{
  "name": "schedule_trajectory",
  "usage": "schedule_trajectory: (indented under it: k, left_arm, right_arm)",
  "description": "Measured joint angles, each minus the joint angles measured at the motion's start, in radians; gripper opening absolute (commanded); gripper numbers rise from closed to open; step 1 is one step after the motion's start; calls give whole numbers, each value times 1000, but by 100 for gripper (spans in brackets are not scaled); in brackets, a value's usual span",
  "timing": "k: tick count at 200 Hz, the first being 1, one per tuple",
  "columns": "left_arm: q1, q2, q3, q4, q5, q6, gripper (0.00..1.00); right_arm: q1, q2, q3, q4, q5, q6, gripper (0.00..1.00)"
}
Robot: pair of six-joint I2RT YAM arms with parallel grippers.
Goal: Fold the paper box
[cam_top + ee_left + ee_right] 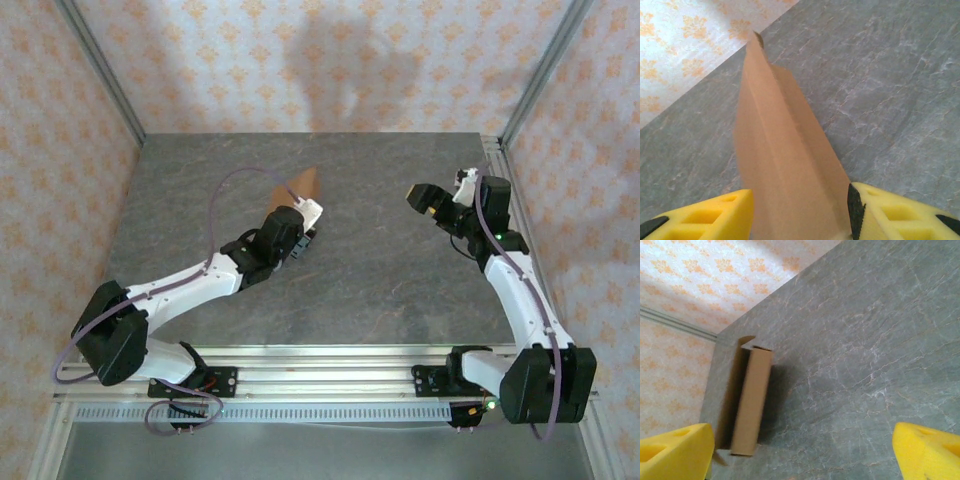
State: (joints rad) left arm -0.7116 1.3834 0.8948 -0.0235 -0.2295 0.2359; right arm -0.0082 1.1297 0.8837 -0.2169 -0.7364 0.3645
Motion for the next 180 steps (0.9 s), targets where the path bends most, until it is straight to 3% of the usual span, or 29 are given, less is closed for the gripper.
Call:
schedule_trajectory:
  k: [61,76,118,153,180]
  left_arm:
    - [50,-1,-111,35,94,-124,58]
    - [76,-1,-111,43,102,-178,68]
    - [260,32,-88,33,153,-409,77]
    - [393,178,-9,-3,249,-571,77]
    - [418,314,82,-85,309,-606,71]
  right_arm:
    - [56,35,0,31,-38,-32,91]
    - [74,55,1,32,-34,-41,91]
    - [177,202,7,93,-21,-27,91]
    - [262,324,24,181,-12,18,90]
    - [289,382,37,219,-6,36,90]
